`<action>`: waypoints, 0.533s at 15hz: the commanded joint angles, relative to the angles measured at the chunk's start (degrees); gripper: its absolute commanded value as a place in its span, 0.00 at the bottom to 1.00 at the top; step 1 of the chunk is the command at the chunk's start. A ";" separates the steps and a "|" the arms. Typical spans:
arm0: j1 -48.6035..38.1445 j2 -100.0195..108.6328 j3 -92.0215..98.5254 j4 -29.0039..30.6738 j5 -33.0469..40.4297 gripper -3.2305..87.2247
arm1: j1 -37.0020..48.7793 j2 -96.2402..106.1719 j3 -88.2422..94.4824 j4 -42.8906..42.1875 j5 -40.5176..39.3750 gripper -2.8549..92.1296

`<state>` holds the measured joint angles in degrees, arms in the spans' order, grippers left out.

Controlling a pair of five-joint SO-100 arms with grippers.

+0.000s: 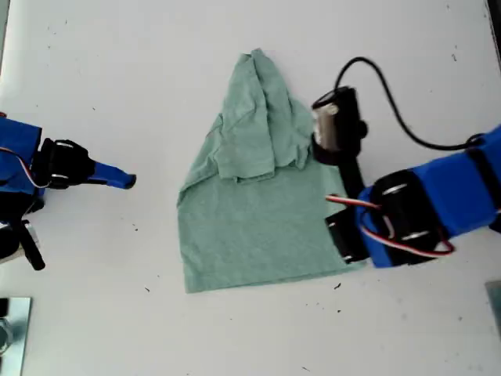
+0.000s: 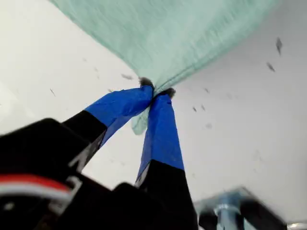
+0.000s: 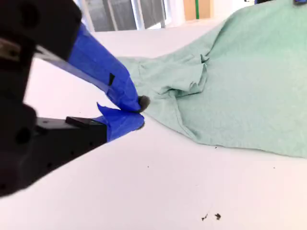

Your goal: Fold t shirt

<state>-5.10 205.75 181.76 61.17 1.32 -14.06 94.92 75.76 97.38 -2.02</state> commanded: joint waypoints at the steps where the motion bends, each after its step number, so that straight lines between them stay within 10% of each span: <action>1: 1.14 0.35 0.09 0.09 -0.97 0.03 | 1.76 -15.91 -20.74 -3.60 -5.98 0.05; 8: 0.97 0.35 0.09 0.18 -0.97 0.03 | -0.79 -32.61 -18.72 -19.07 -6.06 0.09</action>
<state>-4.66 205.75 181.76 61.17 1.05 -13.27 63.37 58.36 81.56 -7.91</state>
